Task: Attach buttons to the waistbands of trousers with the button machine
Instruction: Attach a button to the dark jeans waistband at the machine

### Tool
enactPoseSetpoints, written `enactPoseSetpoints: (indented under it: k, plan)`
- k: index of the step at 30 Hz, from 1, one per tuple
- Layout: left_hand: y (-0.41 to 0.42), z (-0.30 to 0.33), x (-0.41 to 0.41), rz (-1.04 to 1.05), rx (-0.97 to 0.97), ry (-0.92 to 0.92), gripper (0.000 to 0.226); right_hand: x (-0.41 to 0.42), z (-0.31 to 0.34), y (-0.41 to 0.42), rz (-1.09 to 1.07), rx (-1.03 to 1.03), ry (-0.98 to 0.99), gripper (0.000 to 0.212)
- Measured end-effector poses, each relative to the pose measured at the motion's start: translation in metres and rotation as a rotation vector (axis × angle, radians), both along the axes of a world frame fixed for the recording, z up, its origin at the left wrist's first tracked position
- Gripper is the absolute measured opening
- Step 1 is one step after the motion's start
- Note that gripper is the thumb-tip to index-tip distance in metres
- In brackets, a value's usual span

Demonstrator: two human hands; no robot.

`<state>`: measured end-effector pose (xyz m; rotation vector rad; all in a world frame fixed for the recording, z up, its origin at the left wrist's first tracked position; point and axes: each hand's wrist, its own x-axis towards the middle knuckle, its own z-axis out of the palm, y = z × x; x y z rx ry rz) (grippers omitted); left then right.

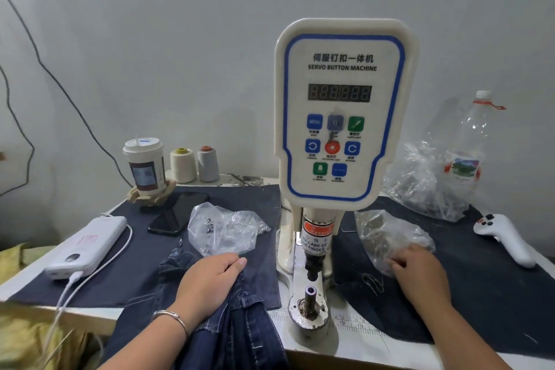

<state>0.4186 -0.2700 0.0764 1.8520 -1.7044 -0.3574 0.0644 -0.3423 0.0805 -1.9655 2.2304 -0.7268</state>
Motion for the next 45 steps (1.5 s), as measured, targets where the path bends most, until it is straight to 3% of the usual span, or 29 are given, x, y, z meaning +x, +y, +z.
enactPoseSetpoints:
  k: [6, 9, 14, 26, 37, 40, 45]
  plan:
    - [-0.001, -0.002, 0.002, 0.01, -0.001, -0.007, 0.047, 0.004, 0.005, 0.001, -0.018, 0.045, -0.062, 0.012]
    - [-0.001, -0.005, 0.002, 0.013, -0.008, 0.003, 0.046, 0.003, 0.004, 0.001, -0.041, 0.04, -0.077, 0.021]
    - [-0.002, -0.006, 0.003, 0.016, -0.024, 0.006, 0.044, 0.0, 0.001, 0.002, -0.028, -0.026, -0.17, 0.005]
    - [-0.001, -0.006, 0.003, 0.021, -0.031, 0.011, 0.044, 0.003, 0.004, 0.014, -0.007, -0.232, -0.299, 0.028]
    - [-0.003, -0.006, 0.005, 0.037, -0.025, -0.012, 0.042, 0.006, 0.018, 0.029, -0.006, -0.289, -0.412, 0.016]
    - [-0.003, -0.008, 0.004, 0.036, -0.029, -0.01, 0.042, 0.006, 0.026, 0.046, -0.017, -0.299, -0.55, 0.021]
    - [-0.004, -0.006, 0.004, 0.034, -0.019, -0.012, 0.042, 0.034, 0.03, 0.085, 0.034, -0.211, -0.978, 0.023]
